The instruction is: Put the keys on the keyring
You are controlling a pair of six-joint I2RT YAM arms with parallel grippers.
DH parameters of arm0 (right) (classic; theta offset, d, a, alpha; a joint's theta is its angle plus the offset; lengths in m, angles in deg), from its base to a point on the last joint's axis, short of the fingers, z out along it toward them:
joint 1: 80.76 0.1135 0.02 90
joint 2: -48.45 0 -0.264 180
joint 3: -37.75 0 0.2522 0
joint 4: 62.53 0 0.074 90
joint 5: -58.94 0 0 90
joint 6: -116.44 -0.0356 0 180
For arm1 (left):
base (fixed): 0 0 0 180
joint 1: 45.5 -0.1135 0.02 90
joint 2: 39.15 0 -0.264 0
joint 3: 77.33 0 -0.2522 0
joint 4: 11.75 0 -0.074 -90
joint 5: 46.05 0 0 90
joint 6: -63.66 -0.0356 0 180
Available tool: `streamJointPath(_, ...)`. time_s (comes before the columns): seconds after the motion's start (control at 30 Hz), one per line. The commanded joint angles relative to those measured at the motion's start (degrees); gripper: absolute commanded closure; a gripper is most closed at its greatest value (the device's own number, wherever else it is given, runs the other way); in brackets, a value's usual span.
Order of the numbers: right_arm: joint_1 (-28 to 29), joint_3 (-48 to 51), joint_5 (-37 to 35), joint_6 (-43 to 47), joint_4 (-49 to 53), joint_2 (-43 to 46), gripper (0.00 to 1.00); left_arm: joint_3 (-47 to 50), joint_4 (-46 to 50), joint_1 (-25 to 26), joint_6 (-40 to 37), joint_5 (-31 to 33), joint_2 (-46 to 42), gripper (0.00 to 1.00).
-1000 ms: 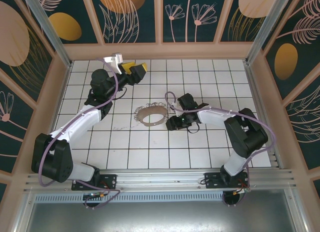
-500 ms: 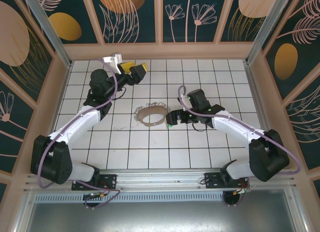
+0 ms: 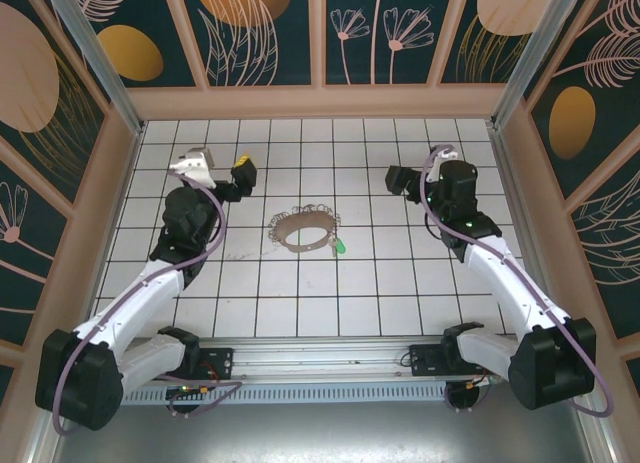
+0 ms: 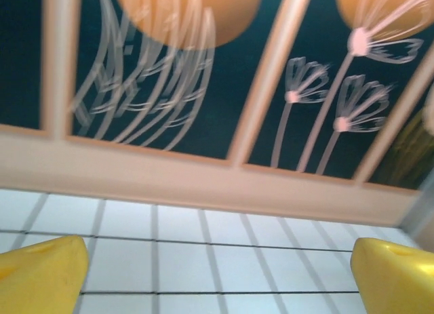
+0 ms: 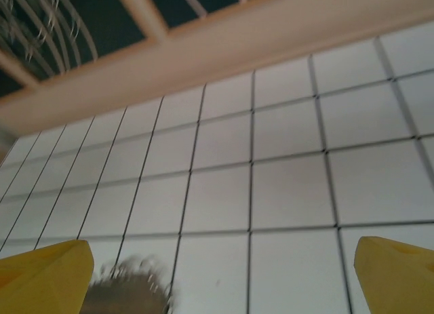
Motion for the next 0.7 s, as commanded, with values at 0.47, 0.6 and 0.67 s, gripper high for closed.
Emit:
streamJointPath(0.47,-12.37,19.62,-18.41,11.88,-30.75,1.11,0.01,24.11,-32.42,-11.17,-14.20,13.54,8.82,0.01)
streamJointPath(0.6,-15.03,23.09,-16.04,13.21,-35.82,-0.26,0.01,25.74,-41.11,-11.41,-15.54,12.21,16.36,0.01)
streamJointPath(0.67,-15.93,25.61,-14.70,13.63,-41.00,-1.08,0.01,27.02,-46.50,-11.74,-16.07,12.00,19.13,0.01)
